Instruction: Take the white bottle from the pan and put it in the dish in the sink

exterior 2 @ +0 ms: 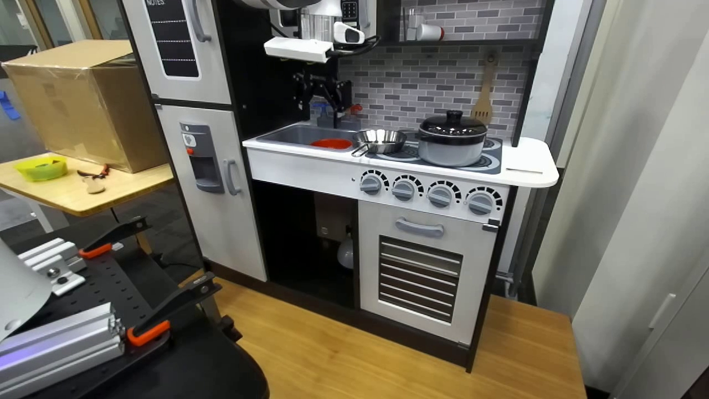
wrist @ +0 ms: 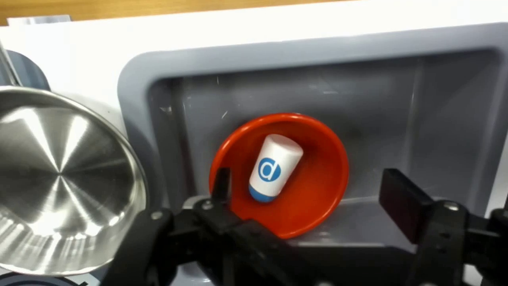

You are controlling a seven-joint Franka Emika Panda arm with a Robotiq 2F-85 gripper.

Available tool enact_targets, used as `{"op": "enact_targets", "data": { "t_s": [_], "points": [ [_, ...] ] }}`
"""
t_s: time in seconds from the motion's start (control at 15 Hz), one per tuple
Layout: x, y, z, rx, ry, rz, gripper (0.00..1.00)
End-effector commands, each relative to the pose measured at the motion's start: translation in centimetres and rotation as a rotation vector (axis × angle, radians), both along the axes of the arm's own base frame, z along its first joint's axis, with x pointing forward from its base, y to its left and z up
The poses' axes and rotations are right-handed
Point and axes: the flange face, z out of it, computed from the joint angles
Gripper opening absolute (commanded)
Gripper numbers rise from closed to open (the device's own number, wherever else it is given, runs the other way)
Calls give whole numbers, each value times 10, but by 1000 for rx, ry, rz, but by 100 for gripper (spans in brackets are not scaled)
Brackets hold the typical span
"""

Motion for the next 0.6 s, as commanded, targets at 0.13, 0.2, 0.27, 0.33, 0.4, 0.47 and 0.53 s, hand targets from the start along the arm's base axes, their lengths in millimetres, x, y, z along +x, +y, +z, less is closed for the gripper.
{"op": "enact_targets", "data": {
  "t_s": [0.13,0.2,0.27,0.33,0.4,0.47,0.53],
  "points": [
    [-12,-32,39,-74,-47,37,100],
    [-19,-37,45,-96,-50,42,100],
    [-31,-44,53,-109,-38,34,100],
    [-43,-50,64,-107,-37,24,100],
    [-54,-57,81,-101,-49,3,100],
    [-64,-64,102,-93,-62,-17,100],
    [-77,-71,118,-96,-54,-37,100]
  ]
}}
